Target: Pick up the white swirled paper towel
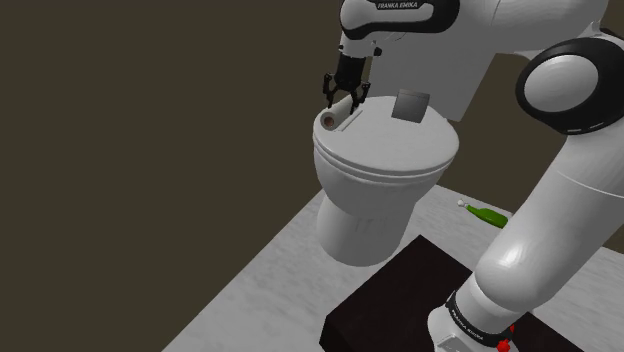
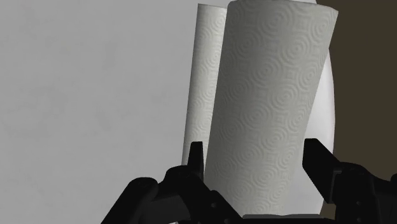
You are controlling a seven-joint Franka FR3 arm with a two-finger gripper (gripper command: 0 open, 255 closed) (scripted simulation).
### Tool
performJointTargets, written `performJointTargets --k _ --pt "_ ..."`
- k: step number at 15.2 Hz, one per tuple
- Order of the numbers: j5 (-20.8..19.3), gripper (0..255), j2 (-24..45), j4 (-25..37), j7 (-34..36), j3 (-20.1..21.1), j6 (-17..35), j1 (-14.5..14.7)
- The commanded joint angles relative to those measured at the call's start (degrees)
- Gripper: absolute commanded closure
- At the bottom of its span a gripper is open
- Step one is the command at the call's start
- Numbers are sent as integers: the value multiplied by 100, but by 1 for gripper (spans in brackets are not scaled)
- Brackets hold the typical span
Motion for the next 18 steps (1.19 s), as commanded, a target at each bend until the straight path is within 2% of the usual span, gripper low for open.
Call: performJointTargets --k 1,4,18 --pt "-2 255 6 -13 -1 -2 0 -2" --pt "-2 255 9 3 -1 -2 -14 -2" --pt "-14 255 309 1492 39 0 -1202 0"
